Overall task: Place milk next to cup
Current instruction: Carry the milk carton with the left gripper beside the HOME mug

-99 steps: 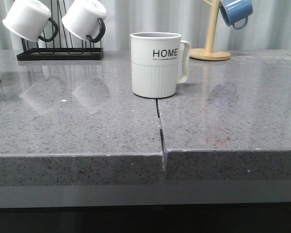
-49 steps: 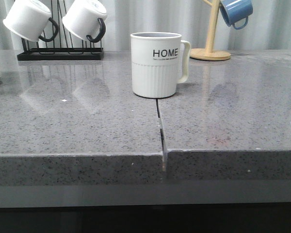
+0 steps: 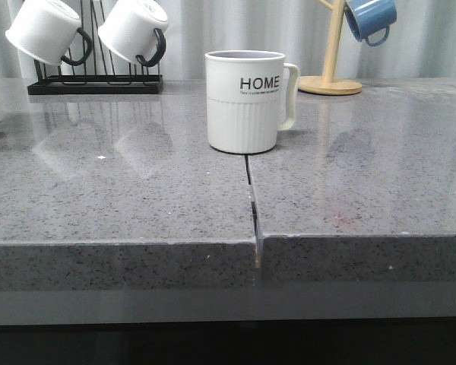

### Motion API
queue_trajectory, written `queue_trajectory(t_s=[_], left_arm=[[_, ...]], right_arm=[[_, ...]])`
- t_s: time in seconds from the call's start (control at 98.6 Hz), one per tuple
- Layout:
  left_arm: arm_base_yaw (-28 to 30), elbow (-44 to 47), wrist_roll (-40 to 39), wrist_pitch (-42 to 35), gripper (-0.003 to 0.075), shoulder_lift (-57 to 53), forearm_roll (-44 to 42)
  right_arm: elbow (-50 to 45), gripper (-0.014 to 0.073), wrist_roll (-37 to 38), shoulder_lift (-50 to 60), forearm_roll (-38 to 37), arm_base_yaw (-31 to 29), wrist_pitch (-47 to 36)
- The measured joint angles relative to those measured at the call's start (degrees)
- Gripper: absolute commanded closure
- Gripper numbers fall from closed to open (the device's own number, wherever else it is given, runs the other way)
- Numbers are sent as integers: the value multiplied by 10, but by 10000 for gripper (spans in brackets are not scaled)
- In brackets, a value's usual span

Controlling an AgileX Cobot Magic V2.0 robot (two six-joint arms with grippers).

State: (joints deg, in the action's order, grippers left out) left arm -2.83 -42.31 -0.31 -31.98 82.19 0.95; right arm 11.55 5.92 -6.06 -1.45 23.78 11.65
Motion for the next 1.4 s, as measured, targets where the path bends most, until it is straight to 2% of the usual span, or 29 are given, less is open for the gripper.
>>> queue_trajectory(t_s=[0.223,0.639,0.983,1.399], left_arm=[[-25,0,0,73,536,-57,1],[-155,0,3,105,552,-88,68],[-251,-26,42,60,552,-22,132],[-299,-85,47,-5,551,71,138]], right_arm=[[0,652,0,0,0,0,0],[0,652,0,0,0,0,0],[0,652,0,0,0,0,0],[0,652,0,0,0,0,0]])
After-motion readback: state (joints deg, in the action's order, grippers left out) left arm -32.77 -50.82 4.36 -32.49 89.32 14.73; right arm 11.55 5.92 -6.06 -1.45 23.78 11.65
